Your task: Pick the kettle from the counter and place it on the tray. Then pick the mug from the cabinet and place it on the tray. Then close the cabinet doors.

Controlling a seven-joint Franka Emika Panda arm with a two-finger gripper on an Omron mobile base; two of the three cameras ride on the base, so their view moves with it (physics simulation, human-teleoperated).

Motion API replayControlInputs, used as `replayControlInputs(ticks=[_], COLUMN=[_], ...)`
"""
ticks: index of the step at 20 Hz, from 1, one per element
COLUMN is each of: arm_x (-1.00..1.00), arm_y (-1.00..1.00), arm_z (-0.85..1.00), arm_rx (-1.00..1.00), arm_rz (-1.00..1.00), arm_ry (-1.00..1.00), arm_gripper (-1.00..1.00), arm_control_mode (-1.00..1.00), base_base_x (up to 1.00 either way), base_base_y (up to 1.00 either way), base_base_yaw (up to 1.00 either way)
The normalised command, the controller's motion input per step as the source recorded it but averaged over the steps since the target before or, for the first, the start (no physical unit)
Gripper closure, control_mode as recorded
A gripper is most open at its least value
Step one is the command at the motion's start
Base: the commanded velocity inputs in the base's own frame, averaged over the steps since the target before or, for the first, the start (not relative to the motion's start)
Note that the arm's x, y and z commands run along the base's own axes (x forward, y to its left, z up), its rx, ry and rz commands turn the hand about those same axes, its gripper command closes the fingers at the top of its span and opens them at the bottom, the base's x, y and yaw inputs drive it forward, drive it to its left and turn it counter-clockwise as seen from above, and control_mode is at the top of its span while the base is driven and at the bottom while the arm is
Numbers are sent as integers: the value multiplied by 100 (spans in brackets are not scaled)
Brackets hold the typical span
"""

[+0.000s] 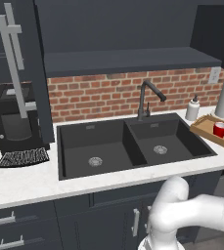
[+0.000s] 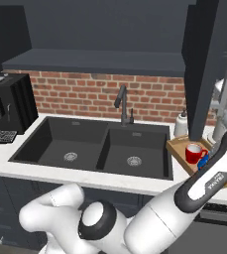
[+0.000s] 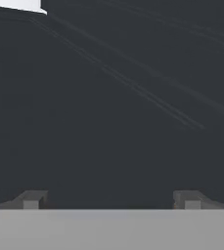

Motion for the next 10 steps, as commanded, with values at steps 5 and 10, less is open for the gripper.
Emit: replayControlInputs(ticks=[5, 10], arm_x=[5, 22], arm_y=[62, 76], arm_z=[55, 50], arm_rx=[-22, -22], arm_rz=[0, 0], arm_ry=[6, 13], arm_gripper=[-100, -100], arm_control_mode=[-100, -100], base_base_x=[0, 0], base_base_y=[0, 0], base_base_yaw=[0, 0])
